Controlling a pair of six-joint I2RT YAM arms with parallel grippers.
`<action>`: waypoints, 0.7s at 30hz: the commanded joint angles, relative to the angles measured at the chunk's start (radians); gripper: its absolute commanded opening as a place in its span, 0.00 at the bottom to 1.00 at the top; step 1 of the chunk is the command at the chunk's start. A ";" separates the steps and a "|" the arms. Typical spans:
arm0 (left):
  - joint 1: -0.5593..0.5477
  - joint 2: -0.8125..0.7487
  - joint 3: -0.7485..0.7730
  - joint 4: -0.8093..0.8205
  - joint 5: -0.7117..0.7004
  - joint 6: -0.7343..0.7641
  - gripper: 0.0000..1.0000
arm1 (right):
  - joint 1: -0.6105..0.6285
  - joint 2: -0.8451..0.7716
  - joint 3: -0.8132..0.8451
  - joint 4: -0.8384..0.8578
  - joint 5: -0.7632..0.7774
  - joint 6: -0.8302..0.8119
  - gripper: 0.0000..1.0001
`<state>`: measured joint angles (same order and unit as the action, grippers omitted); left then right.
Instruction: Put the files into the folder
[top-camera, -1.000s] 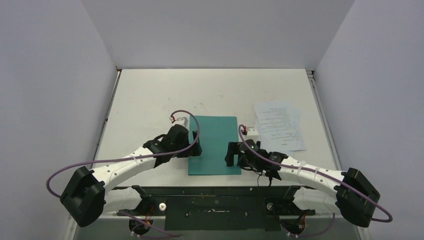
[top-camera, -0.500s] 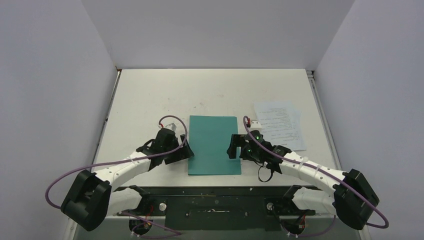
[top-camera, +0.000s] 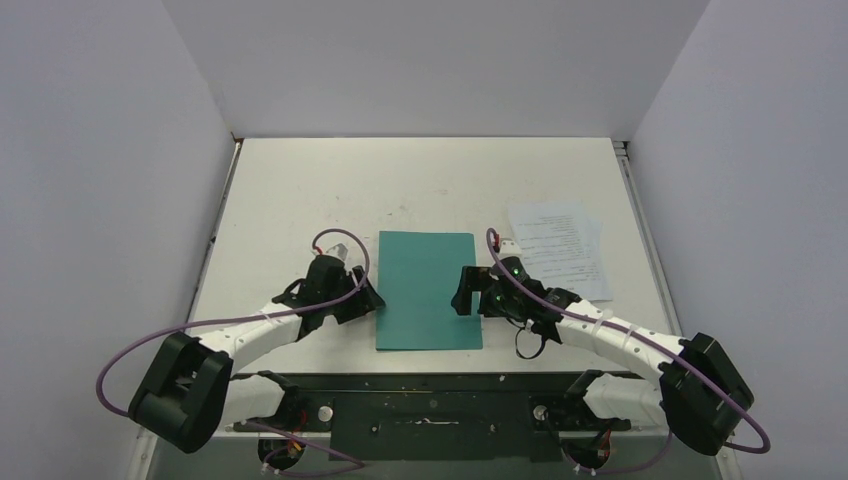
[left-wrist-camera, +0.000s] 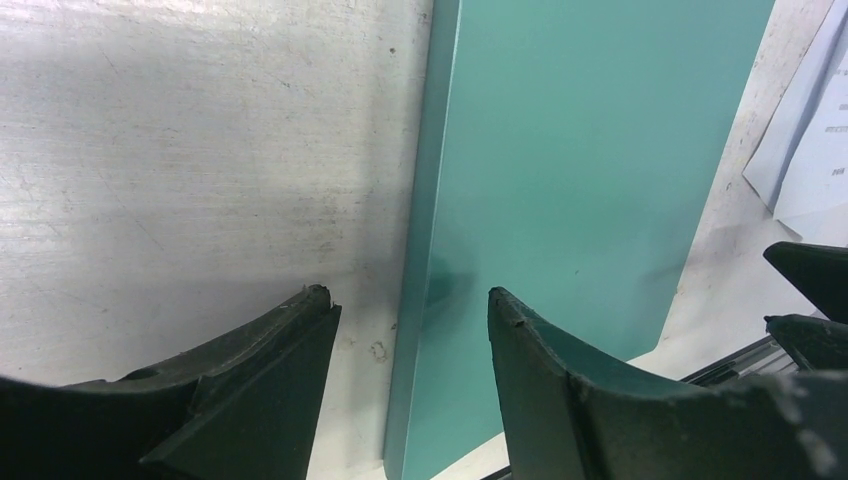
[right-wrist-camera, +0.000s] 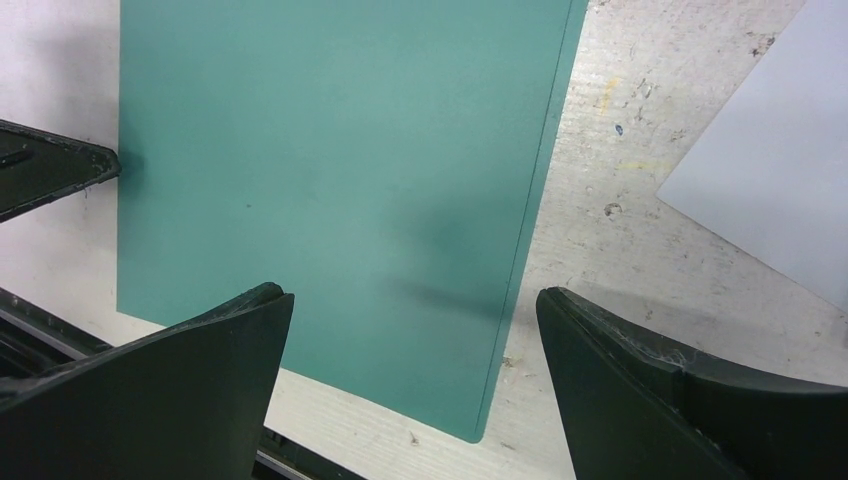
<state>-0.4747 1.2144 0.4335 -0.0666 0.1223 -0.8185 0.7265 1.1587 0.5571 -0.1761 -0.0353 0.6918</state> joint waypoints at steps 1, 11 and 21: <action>0.016 0.034 -0.042 -0.005 -0.008 -0.006 0.55 | -0.007 0.005 0.003 0.057 -0.013 -0.005 0.98; 0.040 0.076 -0.077 0.022 -0.022 -0.013 0.39 | -0.010 0.004 0.003 0.061 -0.019 0.000 0.98; 0.068 0.092 -0.096 0.022 -0.046 -0.029 0.23 | -0.024 0.029 0.006 0.098 -0.053 0.012 0.98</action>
<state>-0.4240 1.2636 0.3840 0.0586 0.1471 -0.8700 0.7128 1.1633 0.5571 -0.1535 -0.0666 0.6933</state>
